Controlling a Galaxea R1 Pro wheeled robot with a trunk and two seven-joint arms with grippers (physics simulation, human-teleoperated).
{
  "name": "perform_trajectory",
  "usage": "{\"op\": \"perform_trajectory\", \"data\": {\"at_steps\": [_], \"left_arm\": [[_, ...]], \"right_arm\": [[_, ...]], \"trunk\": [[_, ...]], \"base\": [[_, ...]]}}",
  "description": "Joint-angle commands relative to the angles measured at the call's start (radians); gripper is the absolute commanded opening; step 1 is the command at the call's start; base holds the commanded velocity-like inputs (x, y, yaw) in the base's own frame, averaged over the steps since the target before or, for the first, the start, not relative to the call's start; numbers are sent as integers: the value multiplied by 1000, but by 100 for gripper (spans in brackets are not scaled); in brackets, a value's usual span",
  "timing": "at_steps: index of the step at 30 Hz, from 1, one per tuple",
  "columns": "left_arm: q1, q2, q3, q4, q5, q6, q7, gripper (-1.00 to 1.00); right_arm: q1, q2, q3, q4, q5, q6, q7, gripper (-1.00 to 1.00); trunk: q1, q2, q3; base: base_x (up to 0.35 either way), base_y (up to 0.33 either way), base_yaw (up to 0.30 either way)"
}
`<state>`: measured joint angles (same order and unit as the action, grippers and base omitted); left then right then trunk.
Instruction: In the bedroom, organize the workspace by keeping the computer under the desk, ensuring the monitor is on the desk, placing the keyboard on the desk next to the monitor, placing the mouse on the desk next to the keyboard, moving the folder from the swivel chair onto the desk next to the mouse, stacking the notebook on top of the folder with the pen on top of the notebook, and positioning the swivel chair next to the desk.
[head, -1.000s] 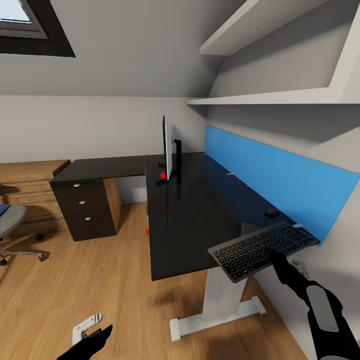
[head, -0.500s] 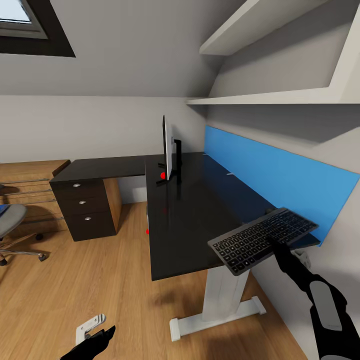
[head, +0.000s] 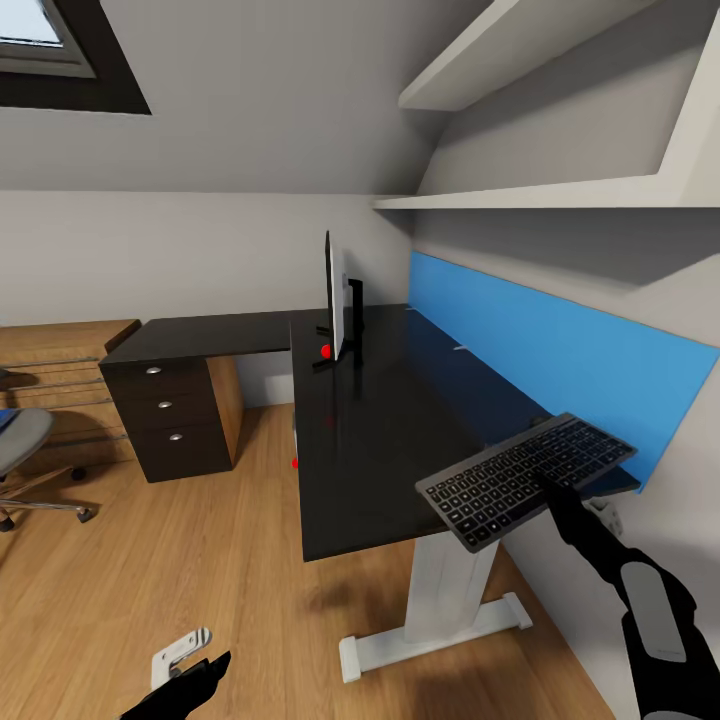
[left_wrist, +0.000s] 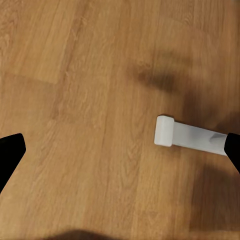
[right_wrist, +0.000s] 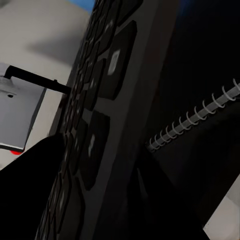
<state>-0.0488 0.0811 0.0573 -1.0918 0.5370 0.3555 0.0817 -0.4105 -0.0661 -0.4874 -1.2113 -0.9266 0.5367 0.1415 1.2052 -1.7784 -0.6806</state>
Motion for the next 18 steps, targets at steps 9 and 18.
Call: {"op": "perform_trajectory", "data": {"at_steps": [9,18], "left_arm": [[0,0,-1,-1,11,4,5,100],[0,0,-2,1,12,5,6,100]], "right_arm": [[78,44,-2,-143,0,4,4,-100],[85,51,-2,-154,11,1,4,-100]], "trunk": [[0,0,-1],[0,0,-1]], "base": [[0,143,0],[0,196,-170]]}}
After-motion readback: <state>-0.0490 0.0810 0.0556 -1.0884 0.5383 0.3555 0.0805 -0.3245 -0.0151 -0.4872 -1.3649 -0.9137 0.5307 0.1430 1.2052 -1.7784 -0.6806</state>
